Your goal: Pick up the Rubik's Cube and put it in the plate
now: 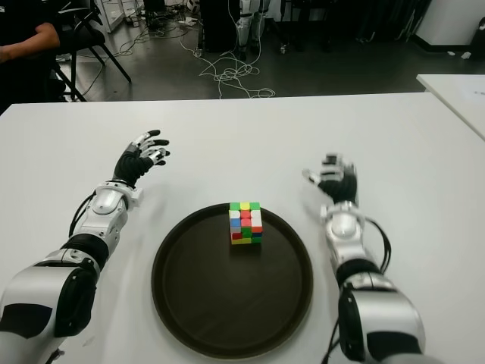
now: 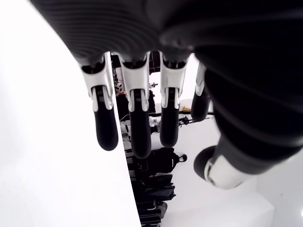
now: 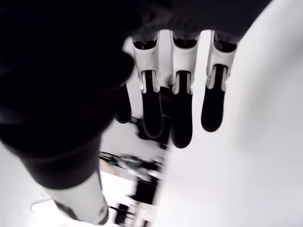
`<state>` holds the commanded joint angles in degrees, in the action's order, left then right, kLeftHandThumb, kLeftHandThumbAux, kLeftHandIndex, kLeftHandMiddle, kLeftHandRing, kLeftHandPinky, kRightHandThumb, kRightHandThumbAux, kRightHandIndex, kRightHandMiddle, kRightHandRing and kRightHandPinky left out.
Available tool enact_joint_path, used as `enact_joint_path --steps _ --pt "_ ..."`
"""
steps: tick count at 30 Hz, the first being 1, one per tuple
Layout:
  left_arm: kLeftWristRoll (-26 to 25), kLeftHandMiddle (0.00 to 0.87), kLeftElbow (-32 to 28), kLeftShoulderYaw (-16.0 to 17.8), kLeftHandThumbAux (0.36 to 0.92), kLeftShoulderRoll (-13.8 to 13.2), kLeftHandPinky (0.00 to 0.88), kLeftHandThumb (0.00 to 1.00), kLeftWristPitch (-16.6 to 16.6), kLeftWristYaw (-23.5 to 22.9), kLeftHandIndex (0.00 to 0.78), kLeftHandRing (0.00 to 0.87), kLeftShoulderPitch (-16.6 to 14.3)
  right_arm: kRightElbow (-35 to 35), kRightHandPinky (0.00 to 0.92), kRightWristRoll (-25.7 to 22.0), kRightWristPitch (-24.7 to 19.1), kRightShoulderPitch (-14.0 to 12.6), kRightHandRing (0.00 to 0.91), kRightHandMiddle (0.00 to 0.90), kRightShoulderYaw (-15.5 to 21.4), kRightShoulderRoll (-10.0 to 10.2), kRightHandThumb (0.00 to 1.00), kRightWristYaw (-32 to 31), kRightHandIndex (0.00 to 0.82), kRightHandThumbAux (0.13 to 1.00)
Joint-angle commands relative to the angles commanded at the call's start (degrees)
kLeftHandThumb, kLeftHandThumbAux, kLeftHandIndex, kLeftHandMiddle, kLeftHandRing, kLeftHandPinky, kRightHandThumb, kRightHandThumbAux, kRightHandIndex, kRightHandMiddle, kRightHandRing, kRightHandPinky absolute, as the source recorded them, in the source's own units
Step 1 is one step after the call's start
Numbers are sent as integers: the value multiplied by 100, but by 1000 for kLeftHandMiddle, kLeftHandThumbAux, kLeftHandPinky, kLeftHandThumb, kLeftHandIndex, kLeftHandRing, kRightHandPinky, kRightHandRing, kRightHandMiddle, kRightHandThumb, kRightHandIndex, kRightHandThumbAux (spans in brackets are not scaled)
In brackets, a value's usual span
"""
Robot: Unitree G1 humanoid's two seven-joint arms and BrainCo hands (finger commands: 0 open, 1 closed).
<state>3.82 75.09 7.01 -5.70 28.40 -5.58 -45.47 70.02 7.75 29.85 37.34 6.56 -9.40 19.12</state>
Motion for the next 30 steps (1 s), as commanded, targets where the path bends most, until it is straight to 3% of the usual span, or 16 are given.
enact_joint_path --steps 18,30 --pt "29 271 -5 -24 689 28 329 219 39 28 166 289 39 -106 361 193 158 -87 347 337 -300 -191 19 -4 254 814" --pt "-52 265 -45 34 718 75 328 230 189 52 165 286 106 -328 359 148 313 -267 336 323 -301 -236 0 9 232 803"
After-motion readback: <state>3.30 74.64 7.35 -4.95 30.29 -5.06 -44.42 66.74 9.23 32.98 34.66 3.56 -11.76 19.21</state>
